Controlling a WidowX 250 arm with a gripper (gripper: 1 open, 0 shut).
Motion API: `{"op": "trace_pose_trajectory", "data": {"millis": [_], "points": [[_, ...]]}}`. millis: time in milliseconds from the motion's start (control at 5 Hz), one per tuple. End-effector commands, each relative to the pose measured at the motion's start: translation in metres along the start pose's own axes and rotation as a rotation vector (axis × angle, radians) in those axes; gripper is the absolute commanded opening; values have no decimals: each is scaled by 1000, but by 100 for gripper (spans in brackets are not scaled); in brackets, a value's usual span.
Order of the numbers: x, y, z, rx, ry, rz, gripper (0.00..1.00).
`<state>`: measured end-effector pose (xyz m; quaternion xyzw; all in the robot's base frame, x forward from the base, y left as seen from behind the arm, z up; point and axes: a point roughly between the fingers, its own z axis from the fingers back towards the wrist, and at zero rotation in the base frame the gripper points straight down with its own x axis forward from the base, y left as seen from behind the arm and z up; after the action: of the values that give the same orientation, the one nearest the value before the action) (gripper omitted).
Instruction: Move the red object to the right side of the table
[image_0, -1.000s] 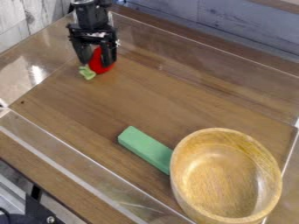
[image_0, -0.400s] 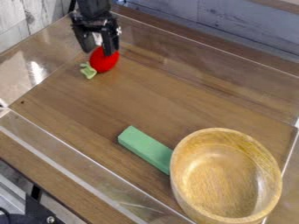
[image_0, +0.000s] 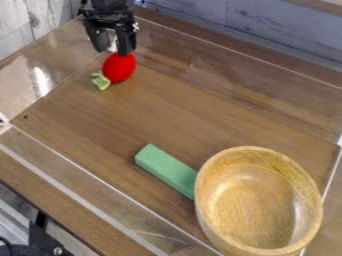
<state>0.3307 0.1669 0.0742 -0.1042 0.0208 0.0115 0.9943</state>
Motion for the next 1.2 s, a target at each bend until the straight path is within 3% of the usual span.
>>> {"op": "trace_pose_trajectory", "data": {"millis": [0, 200, 600, 1000], "points": [[1, 4, 16, 44, -56, 42, 0], [-5, -4, 29, 48, -84, 106, 0], [11, -59, 61, 50, -141, -9, 0], [15, -114, 59, 35, -150, -66, 0]]}}
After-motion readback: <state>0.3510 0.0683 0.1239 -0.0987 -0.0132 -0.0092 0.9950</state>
